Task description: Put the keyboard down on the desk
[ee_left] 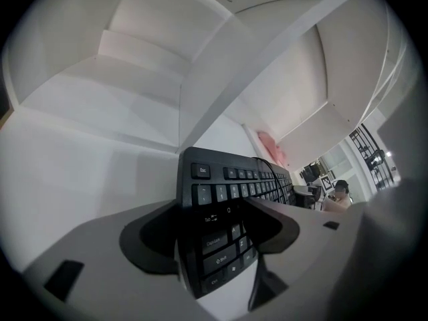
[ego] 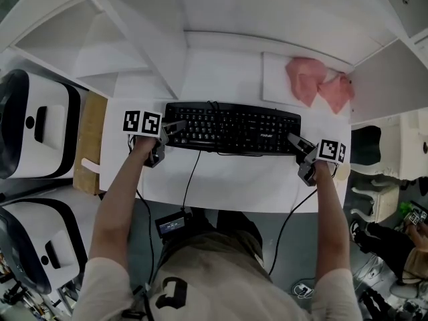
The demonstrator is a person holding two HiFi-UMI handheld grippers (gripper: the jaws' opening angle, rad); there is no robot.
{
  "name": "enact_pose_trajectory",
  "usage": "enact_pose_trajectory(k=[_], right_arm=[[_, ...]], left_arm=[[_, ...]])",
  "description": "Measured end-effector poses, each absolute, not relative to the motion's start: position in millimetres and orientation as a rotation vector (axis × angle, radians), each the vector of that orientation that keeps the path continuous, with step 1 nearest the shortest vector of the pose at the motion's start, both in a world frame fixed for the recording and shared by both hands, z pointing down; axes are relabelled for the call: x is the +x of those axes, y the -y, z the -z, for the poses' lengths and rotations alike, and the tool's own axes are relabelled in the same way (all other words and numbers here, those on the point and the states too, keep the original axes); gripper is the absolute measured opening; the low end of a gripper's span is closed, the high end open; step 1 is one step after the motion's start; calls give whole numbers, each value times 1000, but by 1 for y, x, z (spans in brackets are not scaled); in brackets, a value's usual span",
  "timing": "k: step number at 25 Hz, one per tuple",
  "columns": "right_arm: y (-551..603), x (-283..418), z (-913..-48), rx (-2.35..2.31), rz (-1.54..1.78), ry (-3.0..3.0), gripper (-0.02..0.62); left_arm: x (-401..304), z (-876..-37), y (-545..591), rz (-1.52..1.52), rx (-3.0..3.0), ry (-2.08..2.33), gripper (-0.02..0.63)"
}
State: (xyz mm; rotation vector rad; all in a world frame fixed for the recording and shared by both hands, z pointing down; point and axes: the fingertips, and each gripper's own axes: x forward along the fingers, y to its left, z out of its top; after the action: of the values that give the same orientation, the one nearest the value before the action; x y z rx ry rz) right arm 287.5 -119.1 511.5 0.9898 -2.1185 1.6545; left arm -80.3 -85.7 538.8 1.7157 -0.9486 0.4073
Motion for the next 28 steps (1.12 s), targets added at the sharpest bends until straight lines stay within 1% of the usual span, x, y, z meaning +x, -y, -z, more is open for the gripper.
enact_pose_trajectory(k=[7,13,18,20,23,28], right_arm=[[123,293,-514,1184,-1461,2090,229],[123,299,-521,1233,-1205,2066,242],[124,300,-524,1277,-1054,2010,246],[125,303,-525,1305,-992,1981,275],[127,304,-526,1319,-1000,1971,273],[128,307,-531,1315,-1021,1972,273]], left_arm=[[-82,-541,86,-453,1669,998,314],[-80,-546,84,-521,1671,1024,319],[-84,-545,84,-561,1651,1070,327],[-91,-545,84,-626,1663,1123,336],[-99,-546,83,-698,1684,1141,339],[-97,-549,78,-664,1670,1117,337]])
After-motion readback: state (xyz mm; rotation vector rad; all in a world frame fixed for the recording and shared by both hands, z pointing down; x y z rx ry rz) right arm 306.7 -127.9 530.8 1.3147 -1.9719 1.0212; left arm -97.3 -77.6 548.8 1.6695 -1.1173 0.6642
